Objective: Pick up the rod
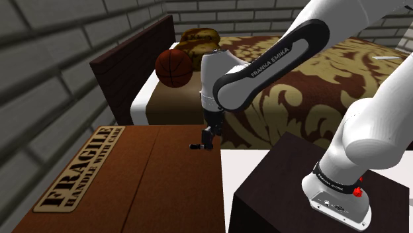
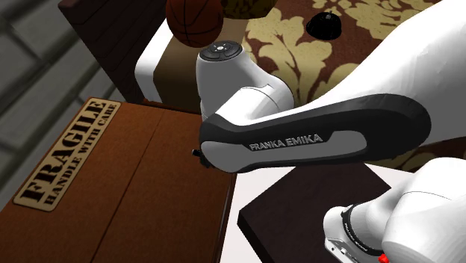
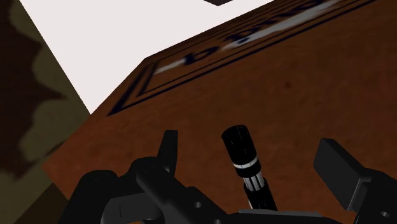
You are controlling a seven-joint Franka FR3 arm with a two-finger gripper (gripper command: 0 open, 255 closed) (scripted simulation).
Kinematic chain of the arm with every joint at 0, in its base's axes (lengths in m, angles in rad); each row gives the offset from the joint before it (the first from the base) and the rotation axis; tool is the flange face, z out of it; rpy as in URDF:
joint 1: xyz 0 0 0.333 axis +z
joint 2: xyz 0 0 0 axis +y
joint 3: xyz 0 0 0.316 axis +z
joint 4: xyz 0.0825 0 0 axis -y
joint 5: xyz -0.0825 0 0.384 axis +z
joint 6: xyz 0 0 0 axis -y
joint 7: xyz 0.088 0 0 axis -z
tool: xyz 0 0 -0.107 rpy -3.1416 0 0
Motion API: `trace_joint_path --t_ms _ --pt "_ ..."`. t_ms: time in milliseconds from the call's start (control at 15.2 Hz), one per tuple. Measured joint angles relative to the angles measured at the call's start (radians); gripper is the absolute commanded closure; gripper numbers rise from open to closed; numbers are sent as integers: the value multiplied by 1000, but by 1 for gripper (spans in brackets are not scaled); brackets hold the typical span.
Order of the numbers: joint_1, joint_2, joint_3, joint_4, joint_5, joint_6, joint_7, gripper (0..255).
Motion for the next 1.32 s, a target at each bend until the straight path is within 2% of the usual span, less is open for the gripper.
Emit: trace_joint_path --t_ms 198,264,924,1320 --pt "-1 30 4 -10 -5 40 2 0" --pt "0 35 5 -13 -6 48 3 255" --pt "-1 41 5 -13 -7 55 4 255" --pt "1 -13 -1 10 1 -21 1 255"
